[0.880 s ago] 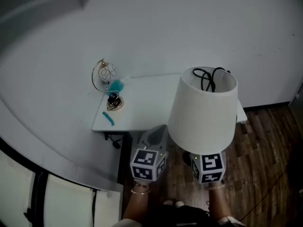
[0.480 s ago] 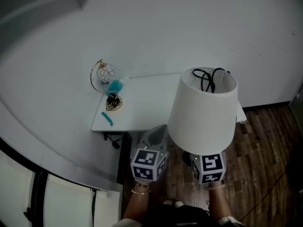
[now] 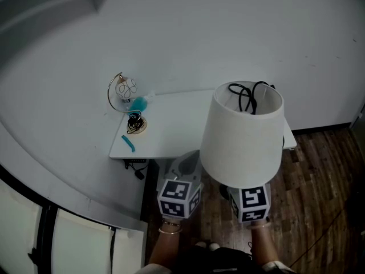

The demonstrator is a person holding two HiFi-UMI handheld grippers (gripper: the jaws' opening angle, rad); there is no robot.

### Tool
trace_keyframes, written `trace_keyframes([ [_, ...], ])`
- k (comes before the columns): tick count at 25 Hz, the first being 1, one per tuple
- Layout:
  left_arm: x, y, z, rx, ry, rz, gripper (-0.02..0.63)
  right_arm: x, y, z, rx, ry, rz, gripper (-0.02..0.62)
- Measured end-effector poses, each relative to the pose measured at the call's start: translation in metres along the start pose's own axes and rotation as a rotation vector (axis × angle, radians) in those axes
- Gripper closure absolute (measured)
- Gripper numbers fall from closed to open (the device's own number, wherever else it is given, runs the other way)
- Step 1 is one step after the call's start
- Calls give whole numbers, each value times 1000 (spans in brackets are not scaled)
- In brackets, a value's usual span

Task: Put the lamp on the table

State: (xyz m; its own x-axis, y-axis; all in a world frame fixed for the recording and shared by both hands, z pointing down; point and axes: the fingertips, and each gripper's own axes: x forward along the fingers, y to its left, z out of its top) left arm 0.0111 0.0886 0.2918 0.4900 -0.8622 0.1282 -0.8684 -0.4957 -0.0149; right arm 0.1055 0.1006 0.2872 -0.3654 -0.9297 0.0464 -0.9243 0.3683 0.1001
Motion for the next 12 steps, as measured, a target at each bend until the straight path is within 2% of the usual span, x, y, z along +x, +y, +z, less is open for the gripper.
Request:
trace_keyframes([
  [12, 5, -20, 2, 21, -11, 11, 600, -6, -19, -4, 17, -14, 1, 531],
])
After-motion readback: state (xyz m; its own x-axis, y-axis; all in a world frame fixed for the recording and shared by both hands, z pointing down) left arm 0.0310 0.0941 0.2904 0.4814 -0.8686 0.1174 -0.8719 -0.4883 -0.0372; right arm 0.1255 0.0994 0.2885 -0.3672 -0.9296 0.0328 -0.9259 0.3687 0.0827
